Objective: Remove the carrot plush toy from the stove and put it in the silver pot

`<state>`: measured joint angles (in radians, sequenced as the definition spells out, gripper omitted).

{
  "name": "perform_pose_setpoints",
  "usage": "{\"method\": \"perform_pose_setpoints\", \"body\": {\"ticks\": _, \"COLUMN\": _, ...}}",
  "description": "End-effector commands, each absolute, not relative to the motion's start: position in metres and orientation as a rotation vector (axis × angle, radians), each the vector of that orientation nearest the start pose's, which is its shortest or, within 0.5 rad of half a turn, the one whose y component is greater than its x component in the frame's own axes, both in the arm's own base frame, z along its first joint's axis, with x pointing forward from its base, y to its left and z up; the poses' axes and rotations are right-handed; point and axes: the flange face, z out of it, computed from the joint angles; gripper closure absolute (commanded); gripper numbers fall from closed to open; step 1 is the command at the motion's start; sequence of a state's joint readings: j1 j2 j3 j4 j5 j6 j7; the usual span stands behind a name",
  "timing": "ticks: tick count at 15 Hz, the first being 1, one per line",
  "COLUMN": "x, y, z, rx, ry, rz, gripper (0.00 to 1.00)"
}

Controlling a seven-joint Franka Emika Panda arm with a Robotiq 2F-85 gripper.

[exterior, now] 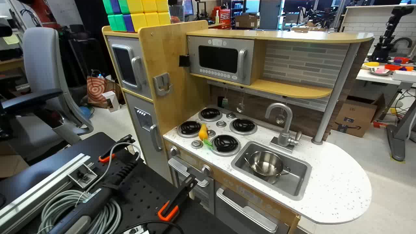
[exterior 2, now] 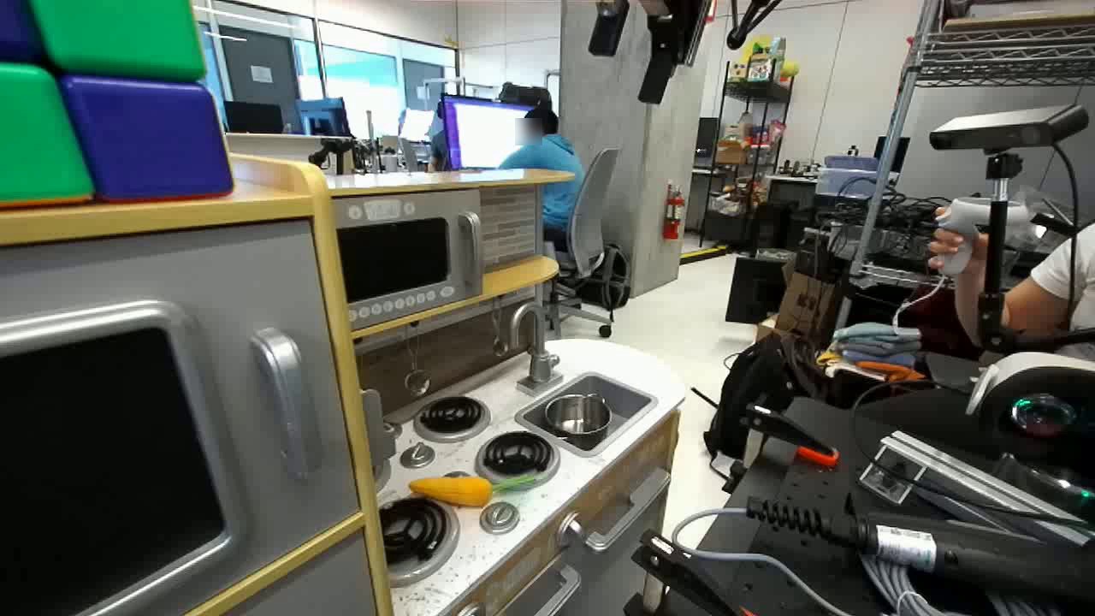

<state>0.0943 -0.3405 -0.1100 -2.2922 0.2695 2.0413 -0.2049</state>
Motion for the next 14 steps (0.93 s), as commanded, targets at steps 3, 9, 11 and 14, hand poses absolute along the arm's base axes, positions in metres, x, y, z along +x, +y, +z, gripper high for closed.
{"method": "perform_pose_setpoints", "body": {"ticks": 3, "x": 0.461, "y": 0.009, "z": 0.487, "rx": -2.880, "ry": -0.117, "rz": -0.141, "gripper": 0.00}}
{"method": "perform_pose_setpoints", "body": {"ticks": 9, "x": 0.493, "y": 0.015, "z": 0.350, "rx": -3.050, "ry": -0.317, "rz": 0.040, "gripper": 0.00}}
{"method": "perform_pose_setpoints", "body": {"ticks": 11, "x": 0.515, "y": 0.012, "z": 0.319, "rx": -3.113, "ry": -0.360, "rz": -0.098, "gripper": 0.00}}
{"method": "perform_pose_setpoints", "body": {"ticks": 14, "x": 0.539, "y": 0.011, "z": 0.269, "rx": -3.162, "ry": -0.428, "rz": -0.287, "gripper": 0.00}}
